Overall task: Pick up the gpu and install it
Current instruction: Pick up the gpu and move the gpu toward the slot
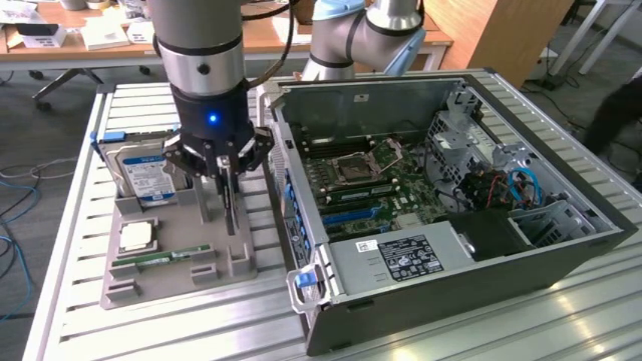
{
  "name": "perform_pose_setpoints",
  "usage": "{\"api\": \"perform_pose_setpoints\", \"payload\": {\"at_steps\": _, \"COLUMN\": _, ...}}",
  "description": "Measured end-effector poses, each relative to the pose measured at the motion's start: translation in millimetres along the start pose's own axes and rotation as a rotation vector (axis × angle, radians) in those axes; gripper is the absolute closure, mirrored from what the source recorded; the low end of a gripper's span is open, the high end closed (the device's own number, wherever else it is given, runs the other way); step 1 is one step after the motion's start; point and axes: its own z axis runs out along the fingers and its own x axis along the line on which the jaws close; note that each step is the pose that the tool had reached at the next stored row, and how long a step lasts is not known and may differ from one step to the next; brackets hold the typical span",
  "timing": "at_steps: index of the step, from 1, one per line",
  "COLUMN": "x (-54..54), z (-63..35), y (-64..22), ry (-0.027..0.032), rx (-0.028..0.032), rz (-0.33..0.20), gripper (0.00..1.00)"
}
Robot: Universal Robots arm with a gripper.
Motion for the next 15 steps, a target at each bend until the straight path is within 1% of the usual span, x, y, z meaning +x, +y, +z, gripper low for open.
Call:
{"api": "perform_pose_setpoints", "payload": {"at_steps": 5, "x": -0.5, "z": -21.8, "y": 1.0, "ry": -0.0001, "rx": -0.0001, "rz": 0.0, "gripper": 0.74}}
{"api": "perform_pose_setpoints", "payload": {"at_steps": 15, "x": -1.4, "z": -60.0, "y": 2.7, "ry": 0.0, "rx": -0.0001, "rz": 0.0, "gripper": 0.74}}
